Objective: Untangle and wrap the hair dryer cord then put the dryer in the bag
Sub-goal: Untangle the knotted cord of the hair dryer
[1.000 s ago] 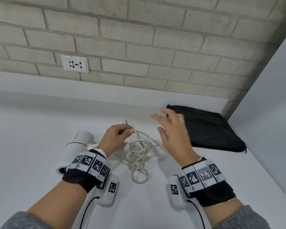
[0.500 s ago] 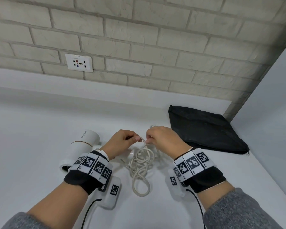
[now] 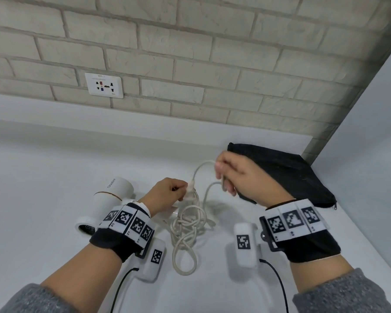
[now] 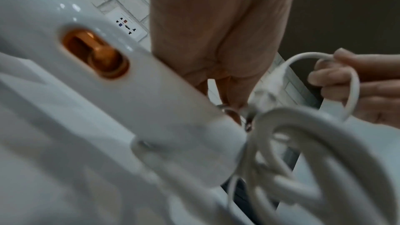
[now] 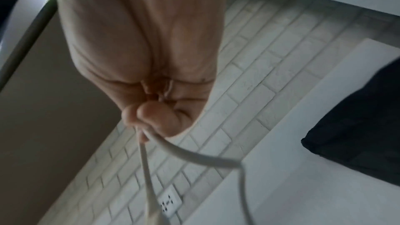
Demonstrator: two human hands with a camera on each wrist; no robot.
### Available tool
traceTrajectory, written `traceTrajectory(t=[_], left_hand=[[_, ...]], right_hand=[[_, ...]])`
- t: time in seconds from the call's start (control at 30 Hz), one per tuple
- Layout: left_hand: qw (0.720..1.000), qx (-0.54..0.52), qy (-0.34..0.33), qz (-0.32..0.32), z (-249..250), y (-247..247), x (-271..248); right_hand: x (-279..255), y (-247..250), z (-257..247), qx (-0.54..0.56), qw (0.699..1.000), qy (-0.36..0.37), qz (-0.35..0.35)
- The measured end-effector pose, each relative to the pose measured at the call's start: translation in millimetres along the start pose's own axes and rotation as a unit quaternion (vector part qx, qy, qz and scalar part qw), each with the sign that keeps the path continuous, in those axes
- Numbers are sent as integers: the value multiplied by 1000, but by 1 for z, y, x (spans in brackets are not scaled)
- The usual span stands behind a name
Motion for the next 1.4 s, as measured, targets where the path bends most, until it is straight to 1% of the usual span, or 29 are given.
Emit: traceTrajectory(t=[0.07, 0.1, 0.17, 0.23, 0.3, 0.33, 0.37, 0.43, 0.47, 0.5, 0.53, 0.63, 0.7, 0.77, 0.83, 0.9, 0.93, 1.0, 1.03, 1.1, 1.2, 1.27, 1.33, 1.4], left_hand=[[1000, 19, 12, -13, -2, -3, -1], [999, 29, 17, -22, -3, -5, -2], [997, 51, 27, -46, -5, -13, -2], [995, 80, 32, -41, -8, -9, -3], [991, 130, 19, -39, -4, -6, -3], [984, 167, 17, -55, -1, -7, -5], [974, 209, 25, -86, 0, -12, -6], [937, 305, 53, -163, -2, -26, -9], [915, 350, 59, -192, -2, -31, -11], [902, 375, 54, -209, -2, -35, -12], [900, 375, 41, -219, -1, -37, -13], [914, 325, 11, -242, 4, -37, -15], [922, 299, -4, -245, 10, -31, -18], [941, 242, -14, -238, 17, -19, -21], [962, 154, -21, -225, 25, -4, -24], [974, 55, -33, -219, 33, 9, -28], [976, 23, -41, -211, 37, 15, -30], [981, -18, -61, -181, 45, 28, -31], [982, -40, -72, -168, 48, 33, -32], [983, -68, -89, -148, 52, 39, -32], [983, -78, -100, -132, 53, 40, -32], [987, -58, -101, -110, 52, 39, -30], [991, 18, -118, -62, 54, 40, -29], [980, 132, -150, -3, 60, 41, -30]], right_hand=[[-8, 24, -3, 107, 989, 36, 94], [-12, 35, -2, 139, 979, 45, 139], [-25, 55, 6, 159, 963, 35, 213], [-28, 64, 13, 161, 957, 25, 242], [-29, 65, 18, 161, 956, 16, 245], [-28, 63, 21, 155, 958, 11, 242], [-28, 61, 23, 148, 961, 5, 235], [-26, 55, 29, 131, 967, -5, 219], [-25, 52, 32, 125, 970, -11, 210], [-24, 49, 34, 120, 972, -20, 203], [-23, 48, 36, 115, 973, -29, 199], [-19, 46, 43, 100, 973, -50, 200], [-17, 45, 50, 93, 974, -55, 199], [-14, 42, 57, 77, 977, -67, 188], [-10, 35, 62, 61, 980, -86, 169], [-5, 25, 65, 65, 982, -99, 147], [-3, 20, 64, 55, 985, -95, 132], [-1, 8, 54, 9, 993, -61, 101], [0, 1, 47, 3, 995, -38, 93], [2, -13, 31, 36, 997, -2, 73], [6, -33, 13, 73, 996, 30, 41], [10, -36, 10, 90, 994, 23, 59], [13, -37, 12, 60, 995, 11, 78], [15, -40, 11, 4, 996, 17, 83]])
Point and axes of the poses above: each hand's wrist, its own x-axis towards the middle knuckle, its own y-axis out of the back of the hand, z = x × y, the point moved 6 cm from there along x, towards the middle knuckle, and after that the axes turned 6 degrees about -z, right-handed, at the moved point
